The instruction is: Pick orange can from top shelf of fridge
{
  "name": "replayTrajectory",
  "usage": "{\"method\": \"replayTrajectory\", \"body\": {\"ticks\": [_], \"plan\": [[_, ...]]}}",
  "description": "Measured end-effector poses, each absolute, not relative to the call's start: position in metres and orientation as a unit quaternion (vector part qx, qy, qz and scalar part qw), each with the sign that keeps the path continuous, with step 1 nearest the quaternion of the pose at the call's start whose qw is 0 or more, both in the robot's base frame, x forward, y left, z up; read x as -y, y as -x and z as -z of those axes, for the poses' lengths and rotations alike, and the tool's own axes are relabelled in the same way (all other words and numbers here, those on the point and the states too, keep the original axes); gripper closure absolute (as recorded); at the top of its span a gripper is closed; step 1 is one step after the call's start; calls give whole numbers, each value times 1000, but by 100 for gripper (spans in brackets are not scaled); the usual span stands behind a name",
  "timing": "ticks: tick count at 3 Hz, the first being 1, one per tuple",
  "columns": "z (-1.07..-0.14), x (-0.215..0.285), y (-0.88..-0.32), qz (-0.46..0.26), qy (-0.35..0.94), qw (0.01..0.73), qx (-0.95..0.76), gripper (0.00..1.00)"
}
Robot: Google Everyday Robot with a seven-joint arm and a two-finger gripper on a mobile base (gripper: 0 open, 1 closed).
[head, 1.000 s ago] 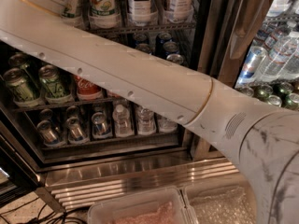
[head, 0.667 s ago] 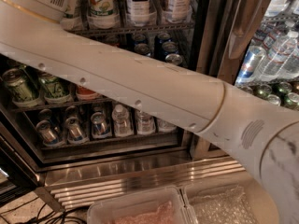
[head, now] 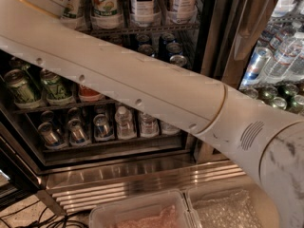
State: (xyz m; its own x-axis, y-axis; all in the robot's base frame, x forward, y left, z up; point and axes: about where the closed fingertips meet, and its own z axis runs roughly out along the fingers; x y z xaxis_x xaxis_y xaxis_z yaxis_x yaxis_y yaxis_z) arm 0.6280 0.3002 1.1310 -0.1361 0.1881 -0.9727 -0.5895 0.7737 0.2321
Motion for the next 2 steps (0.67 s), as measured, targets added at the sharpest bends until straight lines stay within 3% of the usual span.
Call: {"method": "replayTrajectory", "body": {"ticks": [2], "plan": [[-1127, -301, -622, -314, 137, 628, -698, 100]]}}
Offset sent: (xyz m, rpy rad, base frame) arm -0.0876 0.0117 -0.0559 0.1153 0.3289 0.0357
